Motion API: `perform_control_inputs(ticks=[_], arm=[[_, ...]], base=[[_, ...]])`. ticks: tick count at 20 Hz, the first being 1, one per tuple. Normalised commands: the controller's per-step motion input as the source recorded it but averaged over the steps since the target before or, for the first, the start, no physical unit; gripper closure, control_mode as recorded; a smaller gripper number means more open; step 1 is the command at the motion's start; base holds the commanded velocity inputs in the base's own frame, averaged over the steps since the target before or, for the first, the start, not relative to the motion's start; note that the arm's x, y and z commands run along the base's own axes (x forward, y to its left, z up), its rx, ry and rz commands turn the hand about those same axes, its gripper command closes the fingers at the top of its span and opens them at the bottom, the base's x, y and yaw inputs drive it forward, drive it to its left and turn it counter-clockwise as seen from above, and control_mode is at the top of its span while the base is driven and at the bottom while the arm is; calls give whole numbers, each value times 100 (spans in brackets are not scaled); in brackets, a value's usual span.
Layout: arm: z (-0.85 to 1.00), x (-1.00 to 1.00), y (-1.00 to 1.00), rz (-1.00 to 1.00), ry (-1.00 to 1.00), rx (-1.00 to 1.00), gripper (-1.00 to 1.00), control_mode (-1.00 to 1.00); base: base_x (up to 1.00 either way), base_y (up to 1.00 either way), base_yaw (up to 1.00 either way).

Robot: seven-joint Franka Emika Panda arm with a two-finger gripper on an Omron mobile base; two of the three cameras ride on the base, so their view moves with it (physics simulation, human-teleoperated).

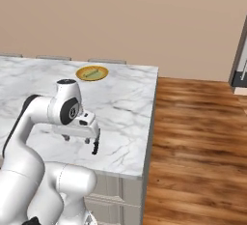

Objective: Retrieve the butter from the fridge and place it on a plate on the dining table. Then retrieve the butter knife by the fridge and place it near the plate.

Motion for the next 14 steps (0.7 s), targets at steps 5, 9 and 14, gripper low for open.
perform_control_inputs(ticks=[5, 9, 14], arm=[[-20, 55, 0, 0, -8, 2, -100, -100], [-36, 48, 0, 1, -9, 3, -100, -100], [-52, 39, 0, 0, -1, -2, -100, -100]], base=[[0, 0, 0], [0, 0, 0], [0, 0, 0]])
